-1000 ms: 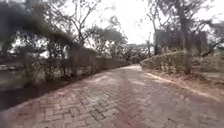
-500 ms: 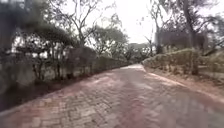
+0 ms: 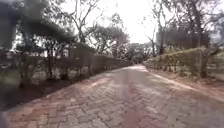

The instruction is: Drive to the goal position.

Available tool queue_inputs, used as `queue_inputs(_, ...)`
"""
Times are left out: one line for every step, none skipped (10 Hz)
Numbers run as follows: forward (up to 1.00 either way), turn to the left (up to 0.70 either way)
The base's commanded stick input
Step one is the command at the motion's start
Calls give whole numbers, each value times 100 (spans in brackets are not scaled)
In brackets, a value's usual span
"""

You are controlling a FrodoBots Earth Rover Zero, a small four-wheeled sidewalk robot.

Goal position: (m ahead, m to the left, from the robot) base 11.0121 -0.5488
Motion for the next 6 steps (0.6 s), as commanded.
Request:
queue_inputs(85, 0)
queue_inputs(85, 0)
queue_inputs(85, 0)
queue_inputs(85, 0)
queue_inputs(85, 0)
queue_inputs(85, 0)
